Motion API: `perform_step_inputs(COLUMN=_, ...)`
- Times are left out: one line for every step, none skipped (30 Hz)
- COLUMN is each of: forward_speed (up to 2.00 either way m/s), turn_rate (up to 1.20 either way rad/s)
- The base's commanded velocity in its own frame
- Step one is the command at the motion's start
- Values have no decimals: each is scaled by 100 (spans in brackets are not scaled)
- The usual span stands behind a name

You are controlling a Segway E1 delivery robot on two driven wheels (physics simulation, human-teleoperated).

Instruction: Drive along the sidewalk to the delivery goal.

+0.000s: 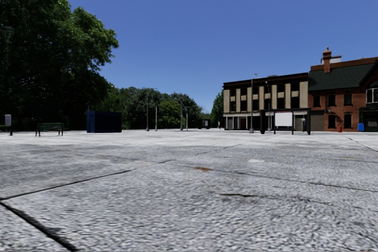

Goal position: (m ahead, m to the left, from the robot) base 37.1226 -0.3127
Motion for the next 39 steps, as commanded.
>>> perform_step_inputs(forward_speed=200, turn_rate=0)
perform_step_inputs(forward_speed=200, turn_rate=0)
perform_step_inputs(forward_speed=200, turn_rate=0)
perform_step_inputs(forward_speed=200, turn_rate=0)
perform_step_inputs(forward_speed=200, turn_rate=0)
perform_step_inputs(forward_speed=200, turn_rate=0)
perform_step_inputs(forward_speed=200, turn_rate=0)
perform_step_inputs(forward_speed=200, turn_rate=0)
perform_step_inputs(forward_speed=200, turn_rate=0)
perform_step_inputs(forward_speed=200, turn_rate=0)
perform_step_inputs(forward_speed=200, turn_rate=0)
perform_step_inputs(forward_speed=200, turn_rate=0)
perform_step_inputs(forward_speed=200, turn_rate=0)
perform_step_inputs(forward_speed=200, turn_rate=0)
perform_step_inputs(forward_speed=200, turn_rate=0)
perform_step_inputs(forward_speed=200, turn_rate=0)
perform_step_inputs(forward_speed=200, turn_rate=0)
perform_step_inputs(forward_speed=200, turn_rate=0)
perform_step_inputs(forward_speed=200, turn_rate=0)
perform_step_inputs(forward_speed=200, turn_rate=0)
perform_step_inputs(forward_speed=200, turn_rate=0)
perform_step_inputs(forward_speed=200, turn_rate=0)
perform_step_inputs(forward_speed=200, turn_rate=0)
perform_step_inputs(forward_speed=200, turn_rate=0)
perform_step_inputs(forward_speed=200, turn_rate=0)
perform_step_inputs(forward_speed=200, turn_rate=0)
perform_step_inputs(forward_speed=200, turn_rate=0)
perform_step_inputs(forward_speed=200, turn_rate=0)
perform_step_inputs(forward_speed=200, turn_rate=0)
perform_step_inputs(forward_speed=200, turn_rate=0)
perform_step_inputs(forward_speed=200, turn_rate=0)
perform_step_inputs(forward_speed=200, turn_rate=0)
perform_step_inputs(forward_speed=200, turn_rate=0)
perform_step_inputs(forward_speed=200, turn_rate=0)
perform_step_inputs(forward_speed=200, turn_rate=0)
perform_step_inputs(forward_speed=200, turn_rate=0)
perform_step_inputs(forward_speed=200, turn_rate=0)
perform_step_inputs(forward_speed=200, turn_rate=0)
perform_step_inputs(forward_speed=200, turn_rate=0)
